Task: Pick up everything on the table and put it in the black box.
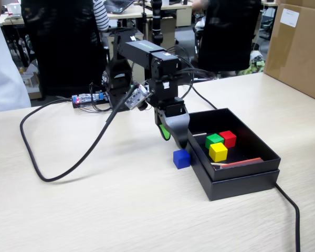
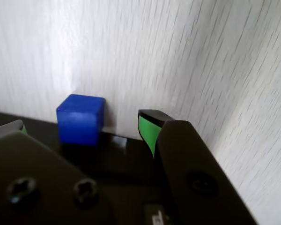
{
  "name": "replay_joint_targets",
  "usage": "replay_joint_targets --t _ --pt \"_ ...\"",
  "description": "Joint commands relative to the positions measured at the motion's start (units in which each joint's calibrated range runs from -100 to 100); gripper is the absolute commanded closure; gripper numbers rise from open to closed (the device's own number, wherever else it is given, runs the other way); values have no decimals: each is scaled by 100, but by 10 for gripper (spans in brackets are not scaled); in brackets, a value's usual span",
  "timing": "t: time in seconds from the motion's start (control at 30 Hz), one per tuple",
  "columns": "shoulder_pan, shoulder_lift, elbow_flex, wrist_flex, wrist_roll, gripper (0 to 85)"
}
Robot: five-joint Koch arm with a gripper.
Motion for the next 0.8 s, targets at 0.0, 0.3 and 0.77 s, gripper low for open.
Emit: replay_joint_targets --t 0.0,0.3,0.77 --pt "73 344 711 -8 54 376" --pt "78 1251 1155 -8 34 410" --pt "44 1733 1754 -8 34 716"
